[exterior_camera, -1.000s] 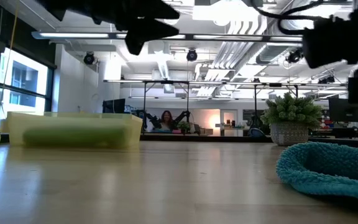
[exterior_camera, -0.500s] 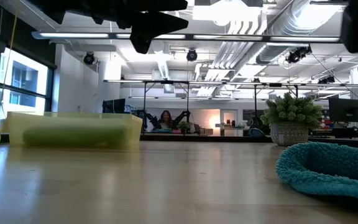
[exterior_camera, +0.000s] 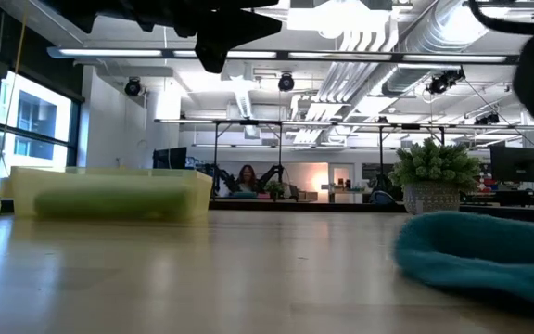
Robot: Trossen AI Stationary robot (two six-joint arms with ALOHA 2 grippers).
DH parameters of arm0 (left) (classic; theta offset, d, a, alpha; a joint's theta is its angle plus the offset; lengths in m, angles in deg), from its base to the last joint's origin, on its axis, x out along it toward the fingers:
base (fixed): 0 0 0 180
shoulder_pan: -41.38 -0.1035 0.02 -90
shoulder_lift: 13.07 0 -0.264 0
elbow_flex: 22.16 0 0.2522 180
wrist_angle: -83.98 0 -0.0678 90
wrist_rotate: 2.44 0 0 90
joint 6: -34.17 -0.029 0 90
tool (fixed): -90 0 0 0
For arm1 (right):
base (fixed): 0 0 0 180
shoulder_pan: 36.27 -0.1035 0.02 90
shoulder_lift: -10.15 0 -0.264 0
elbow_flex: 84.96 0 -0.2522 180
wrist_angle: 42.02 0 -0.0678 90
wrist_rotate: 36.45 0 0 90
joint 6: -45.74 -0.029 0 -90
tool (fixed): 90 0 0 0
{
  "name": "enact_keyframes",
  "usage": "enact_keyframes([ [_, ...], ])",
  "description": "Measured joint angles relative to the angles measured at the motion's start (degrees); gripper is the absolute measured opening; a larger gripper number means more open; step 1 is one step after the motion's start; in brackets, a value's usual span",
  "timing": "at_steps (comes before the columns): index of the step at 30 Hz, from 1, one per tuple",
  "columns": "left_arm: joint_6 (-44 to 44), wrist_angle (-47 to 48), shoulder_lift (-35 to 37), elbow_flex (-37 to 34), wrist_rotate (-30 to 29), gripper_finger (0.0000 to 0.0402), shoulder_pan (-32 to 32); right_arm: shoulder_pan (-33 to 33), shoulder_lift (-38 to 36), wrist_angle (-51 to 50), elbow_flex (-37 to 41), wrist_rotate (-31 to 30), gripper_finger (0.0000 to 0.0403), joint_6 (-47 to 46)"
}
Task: Roll microfiber towels into tight, uniform cylinder then place into a basket
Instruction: Fold the blue microfiber towel
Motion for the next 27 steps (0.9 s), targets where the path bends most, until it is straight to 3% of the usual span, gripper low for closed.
enact_keyframes([
  [5, 0.0, -0.2, 0.0, 0.0, 0.0, 0.0172, -0.1, 5.3, 0.1, -5.2, -1.4, -7.2, 0.021, 12.0],
  [11, -0.4, -0.1, 0.0, 0.0, 0.0, 0.0172, -0.1, 13.4, 0.3, -4.9, -1.4, -23.8, 0.021, 31.9],
  [14, -0.4, 0.1, 0.0, 0.0, 0.0, 0.0172, 0.0, 18.1, 0.3, -3.8, -1.4, -29.9, 0.021, 36.9],
  [16, -0.4, 0.1, 0.0, 0.0, 0.1, 0.0172, 0.0, 21.0, -0.4, -4.8, -2.1, -27.9, 0.021, 36.7],
  [21, 0.1, 0.1, 0.0, 0.0, 0.1, 0.0172, 0.0, 24.3, -3.9, -11.9, -6.9, -12.9, 0.021, 37.7],
  [27, 2.5, 0.1, 0.0, 0.0, -0.2, 0.0172, 0.0, 21.8, -7.6, -22.1, -12.9, -9.5, 0.021, 36.5],
])
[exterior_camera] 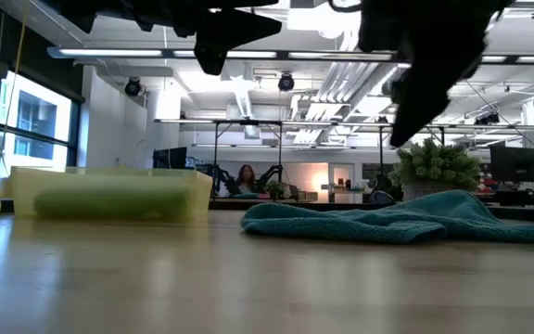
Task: Roll microfiber towels into tight, uniform cylinder then place into a basket
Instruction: Fold the blue microfiber towel
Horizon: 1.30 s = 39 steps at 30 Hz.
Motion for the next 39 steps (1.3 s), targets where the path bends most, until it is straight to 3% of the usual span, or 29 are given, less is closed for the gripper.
enact_keyframes([
  [4, 0.1, 0.3, 0.0, 0.0, 0.0, 0.0172, 0.0, -4.1, -0.9, -10.1, -2.2, 0.1, 0.021, -3.6],
  [8, 0.1, 0.5, 0.0, 0.0, 0.0, 0.0172, 0.0, -8.9, -0.9, -18.3, -1.0, -1.2, 0.021, -13.4],
  [15, -0.6, 0.1, 0.0, 0.0, -0.2, 0.0172, 0.0, -13.1, -0.8, -16.0, 6.7, -2.9, 0.021, -23.0],
  [22, -1.4, 0.1, 0.0, 0.0, -0.2, 0.0172, 0.0, -11.9, -0.8, -12.6, 12.4, -2.7, 0.021, -22.5],
  [29, -1.0, 0.0, 0.0, 0.0, -0.4, 0.0172, 0.0, -11.6, -1.1, -6.5, 17.4, 2.5, 0.0211, -18.5],
  [39, -1.0, -0.1, 0.0, 0.0, -6.4, 0.0172, 0.0, -13.7, -0.9, -6.4, 16.4, -2.4, 0.0211, -5.2],
])
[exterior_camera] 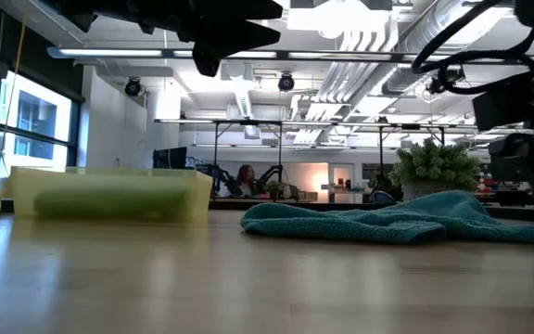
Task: Roll microfiber towels into tight, uniform cylinder then place into a basket
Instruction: Fold the blue microfiber towel
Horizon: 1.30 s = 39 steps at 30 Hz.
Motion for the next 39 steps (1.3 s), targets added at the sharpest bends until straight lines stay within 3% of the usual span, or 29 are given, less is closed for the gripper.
enact_keyframes([
  [6, 0.0, 0.1, 0.0, 0.0, 0.0, 0.0172, 0.0, -0.3, 0.0, -0.5, -0.2, -1.7, 0.021, 3.9],
  [14, -0.4, 0.1, 0.0, 0.0, 0.0, 0.0172, -0.1, -0.6, 0.2, -9.2, -5.2, 0.0, 0.021, -3.0],
  [21, -1.5, 0.2, 0.0, 0.0, 0.0, 0.0172, -0.1, -2.7, 0.2, -0.6, -4.9, -3.9, 0.021, 2.0],
  [39, -1.5, 0.2, 0.0, 0.0, 0.0, 0.0172, -0.1, -2.7, 0.4, 0.3, -1.9, -3.4, 0.0207, 0.4],
])
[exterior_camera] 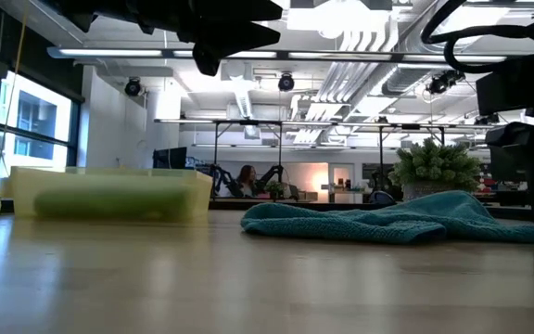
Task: Roll microfiber towels into tight, uniform cylinder then place into a basket
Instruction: Fold the blue microfiber towel
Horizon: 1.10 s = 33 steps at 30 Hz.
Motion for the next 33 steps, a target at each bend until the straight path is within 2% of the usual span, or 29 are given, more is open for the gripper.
enact_keyframes([
  [11, 0.0, 0.2, 0.0, 0.0, 0.0, 0.0172, 0.1, 0.0, 2.8, 0.7, -0.3, 0.2, 0.0147, -0.1],
  [20, 0.0, 0.4, 0.0, 0.0, 0.0, 0.0172, 0.1, -0.1, 4.9, 0.6, -0.3, 0.3, 0.0121, -3.0],
  [23, 0.0, 0.5, 0.0, 0.0, 0.0, 0.0172, 0.1, -0.1, 5.0, 0.8, -0.3, 0.4, 0.0094, -4.6],
  [29, 0.0, 0.4, 0.0, 0.0, 0.0, 0.0172, 0.1, -0.1, 5.0, 1.3, -0.3, 0.6, 0.001, -6.9],
  [33, 0.0, 0.4, 0.0, 0.0, 0.0, 0.0172, 0.1, -0.1, 4.7, 1.1, -0.5, 0.6, 0.0013, -7.8],
])
